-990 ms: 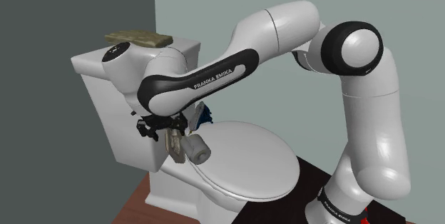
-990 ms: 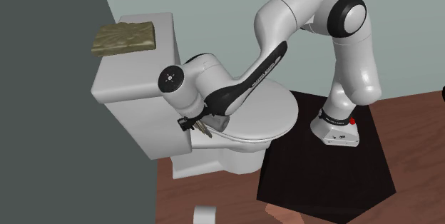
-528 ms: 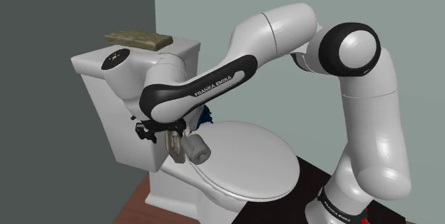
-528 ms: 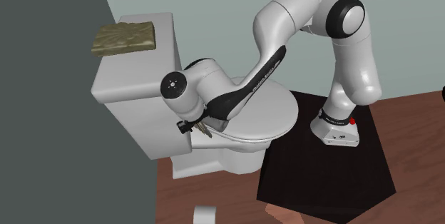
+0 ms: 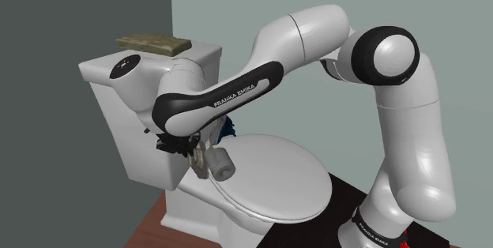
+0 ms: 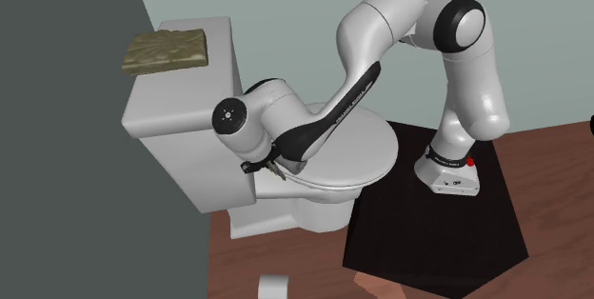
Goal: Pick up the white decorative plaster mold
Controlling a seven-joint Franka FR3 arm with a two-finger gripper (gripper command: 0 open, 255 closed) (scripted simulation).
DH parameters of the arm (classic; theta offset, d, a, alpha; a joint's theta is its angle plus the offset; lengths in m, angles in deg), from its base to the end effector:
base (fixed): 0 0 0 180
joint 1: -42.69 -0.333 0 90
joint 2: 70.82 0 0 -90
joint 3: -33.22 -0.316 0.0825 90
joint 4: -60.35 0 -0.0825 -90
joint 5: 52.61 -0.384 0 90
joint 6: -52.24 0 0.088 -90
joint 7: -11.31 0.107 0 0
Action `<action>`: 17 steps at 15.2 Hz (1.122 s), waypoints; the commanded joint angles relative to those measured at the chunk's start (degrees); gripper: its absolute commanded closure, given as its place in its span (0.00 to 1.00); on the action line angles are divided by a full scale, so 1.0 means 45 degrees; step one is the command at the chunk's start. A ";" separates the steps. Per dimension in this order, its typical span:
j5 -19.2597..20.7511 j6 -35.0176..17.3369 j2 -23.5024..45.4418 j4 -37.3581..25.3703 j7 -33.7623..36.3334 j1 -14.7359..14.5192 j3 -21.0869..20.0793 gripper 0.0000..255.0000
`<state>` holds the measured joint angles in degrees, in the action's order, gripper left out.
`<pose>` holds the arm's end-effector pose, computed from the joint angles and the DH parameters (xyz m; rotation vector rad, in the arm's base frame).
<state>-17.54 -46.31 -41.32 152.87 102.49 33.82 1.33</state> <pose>0.5470 0.3439 0.3433 2.5561 -0.9376 0.2223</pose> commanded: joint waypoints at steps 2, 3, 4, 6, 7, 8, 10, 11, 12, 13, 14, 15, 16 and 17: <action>0.0099 -0.1197 0.0626 0.0253 -0.0316 0.0306 0.0121 1.00; 0.0058 -0.1081 0.0549 0.0203 -0.0369 0.0336 0.0069 1.00; 0.0017 -0.0965 0.0473 0.0150 -0.0423 0.0363 0.0020 1.00; -0.0032 -0.0715 0.0344 0.0032 -0.0513 0.0463 -0.0138 1.00; -0.0055 -0.0589 0.0281 -0.0031 -0.0559 0.0511 -0.0215 1.00; -0.0058 -0.0453 0.0232 -0.0100 -0.0594 0.0587 -0.0331 1.00; -0.0083 -0.0186 0.0128 -0.0245 -0.0675 0.0705 -0.0519 1.00; -0.0114 -0.0061 0.0068 -0.0320 -0.0727 0.0732 -0.0572 1.00; -0.0152 0.0062 0.0006 -0.0398 -0.0782 0.0747 -0.0609 1.00; -0.0205 0.0179 -0.0062 -0.0478 -0.0847 0.0735 -0.0613 1.00; -0.0277 0.0288 -0.0139 -0.0559 -0.0923 0.0689 -0.0570 1.00; -0.0377 0.0385 -0.0230 -0.0641 -0.1015 0.0595 -0.0466 1.00; -0.0497 0.0474 -0.0330 -0.0724 -0.1119 0.0461 -0.0309 1.00; -0.0640 0.0555 -0.0439 -0.0809 -0.1236 0.0281 -0.0093 1.00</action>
<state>-28.53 -41.96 -41.38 150.00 97.26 34.98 -0.05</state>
